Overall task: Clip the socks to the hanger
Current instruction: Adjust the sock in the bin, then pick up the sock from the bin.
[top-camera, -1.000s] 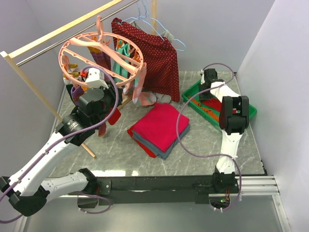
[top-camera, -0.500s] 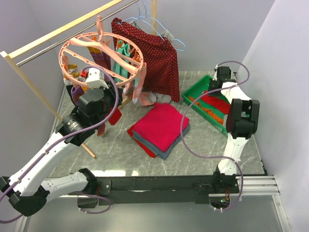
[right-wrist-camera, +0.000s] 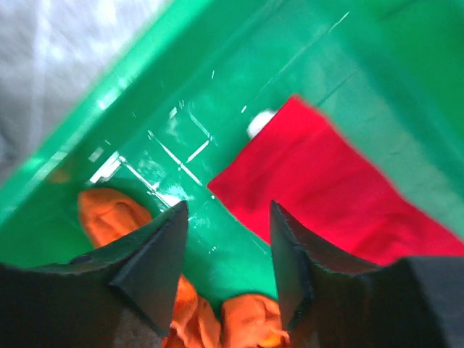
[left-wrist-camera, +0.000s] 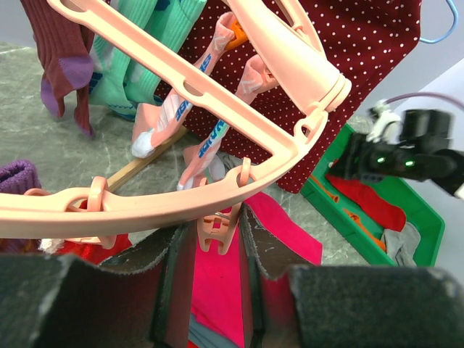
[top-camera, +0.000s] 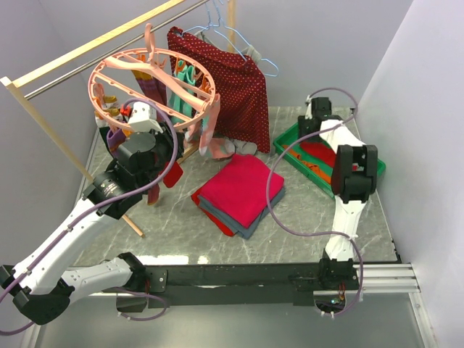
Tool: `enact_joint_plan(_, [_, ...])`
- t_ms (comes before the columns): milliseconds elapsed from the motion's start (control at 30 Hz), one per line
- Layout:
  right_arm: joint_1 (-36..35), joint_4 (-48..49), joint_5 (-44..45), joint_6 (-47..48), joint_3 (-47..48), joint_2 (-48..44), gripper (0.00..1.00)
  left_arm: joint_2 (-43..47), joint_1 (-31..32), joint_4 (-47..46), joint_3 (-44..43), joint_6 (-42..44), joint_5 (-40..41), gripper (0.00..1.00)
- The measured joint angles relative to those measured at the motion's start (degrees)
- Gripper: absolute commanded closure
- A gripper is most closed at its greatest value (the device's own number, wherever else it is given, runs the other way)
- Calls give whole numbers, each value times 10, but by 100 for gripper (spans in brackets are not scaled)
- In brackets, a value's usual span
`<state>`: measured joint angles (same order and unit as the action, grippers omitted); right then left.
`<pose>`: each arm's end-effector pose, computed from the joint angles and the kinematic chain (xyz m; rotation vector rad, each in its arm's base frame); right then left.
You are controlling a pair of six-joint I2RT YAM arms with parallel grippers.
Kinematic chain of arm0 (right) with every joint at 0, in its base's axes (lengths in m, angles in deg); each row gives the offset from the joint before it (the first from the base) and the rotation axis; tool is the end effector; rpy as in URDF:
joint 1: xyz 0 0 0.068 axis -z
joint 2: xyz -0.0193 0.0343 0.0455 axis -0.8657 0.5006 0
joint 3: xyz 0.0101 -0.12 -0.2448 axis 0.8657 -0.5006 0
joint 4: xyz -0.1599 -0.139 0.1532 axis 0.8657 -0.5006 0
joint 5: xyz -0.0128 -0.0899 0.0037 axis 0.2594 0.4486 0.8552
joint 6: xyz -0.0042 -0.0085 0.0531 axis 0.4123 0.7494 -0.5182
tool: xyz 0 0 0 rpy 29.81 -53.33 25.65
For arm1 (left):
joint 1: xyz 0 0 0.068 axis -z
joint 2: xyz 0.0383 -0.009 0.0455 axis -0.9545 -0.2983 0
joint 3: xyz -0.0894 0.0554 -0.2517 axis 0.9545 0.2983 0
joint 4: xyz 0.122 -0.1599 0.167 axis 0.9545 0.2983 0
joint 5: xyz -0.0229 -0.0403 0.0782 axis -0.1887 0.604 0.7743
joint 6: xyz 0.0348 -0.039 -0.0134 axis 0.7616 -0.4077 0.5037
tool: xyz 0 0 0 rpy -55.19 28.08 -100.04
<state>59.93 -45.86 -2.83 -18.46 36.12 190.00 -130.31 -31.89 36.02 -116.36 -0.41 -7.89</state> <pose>0.4762 0.0014 0.2030 -0.0403 2.4595 0.0292 0.1678 -0.1216 0.4340 -0.2265 1.7421 -0.4701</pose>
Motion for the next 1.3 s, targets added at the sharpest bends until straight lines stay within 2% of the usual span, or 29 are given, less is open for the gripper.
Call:
enact_joint_plan(267, [-20, -29, 28, 19, 13, 47, 40, 0, 0, 0, 0, 0, 0, 99])
enact_joint_plan(367, [-21, -43, 40, 23, 39, 58, 44, 0, 0, 0, 0, 0, 0, 99])
enact_joint_plan(467, [-21, -52, 49, 30, 66, 76, 60, 0, 0, 1, 0, 1, 0, 99])
enact_joint_plan(500, [-21, -52, 52, 33, 70, 82, 73, 0, 0, 1, 0, 1, 0, 99])
enact_joint_plan(600, [-21, -52, 57, 42, 74, 86, 92, 0, 0, 2, 0, 2, 0, 99])
enact_joint_plan(667, [-21, -53, 59, 44, 74, 87, 99, 0, 0, 2, 0, 2, 0, 99])
enact_joint_plan(1133, [-7, -21, 39, 30, 31, 61, 100, 0, 0, 2, 0, 2, 0, 99])
enact_joint_plan(1300, [-5, -2, 31, 15, -37, 0, 100, 0, 0, 2, 0, 2, 0, 99])
